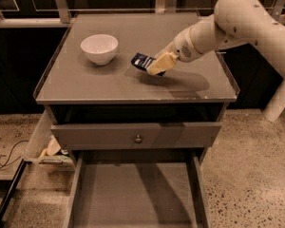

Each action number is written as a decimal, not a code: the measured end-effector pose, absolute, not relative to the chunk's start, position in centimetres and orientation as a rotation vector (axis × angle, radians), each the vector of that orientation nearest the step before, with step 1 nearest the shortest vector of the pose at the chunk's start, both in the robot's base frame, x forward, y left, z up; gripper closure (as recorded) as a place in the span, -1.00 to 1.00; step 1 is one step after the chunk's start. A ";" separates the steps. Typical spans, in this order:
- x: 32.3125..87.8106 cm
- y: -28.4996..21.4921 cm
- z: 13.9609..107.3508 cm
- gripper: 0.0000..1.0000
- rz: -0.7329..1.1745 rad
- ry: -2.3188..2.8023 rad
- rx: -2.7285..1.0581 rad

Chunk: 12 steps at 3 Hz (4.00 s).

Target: Place rxbar blueberry into middle drawer

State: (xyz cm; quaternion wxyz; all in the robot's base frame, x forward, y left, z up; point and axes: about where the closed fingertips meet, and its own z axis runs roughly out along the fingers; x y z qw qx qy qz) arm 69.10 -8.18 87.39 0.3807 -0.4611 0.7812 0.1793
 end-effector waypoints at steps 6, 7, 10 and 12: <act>50.2 -15.0 74.6 1.00 0.288 2.100 -0.999; 50.2 -15.0 74.6 1.00 0.288 2.100 -0.999; 46.9 -14.5 64.3 1.00 0.352 2.019 -1.059; 48.1 -14.6 61.4 1.00 0.298 1.963 -1.091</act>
Offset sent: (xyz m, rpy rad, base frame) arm -0.1201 -0.0791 0.0045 -0.0631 -0.0982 -0.1413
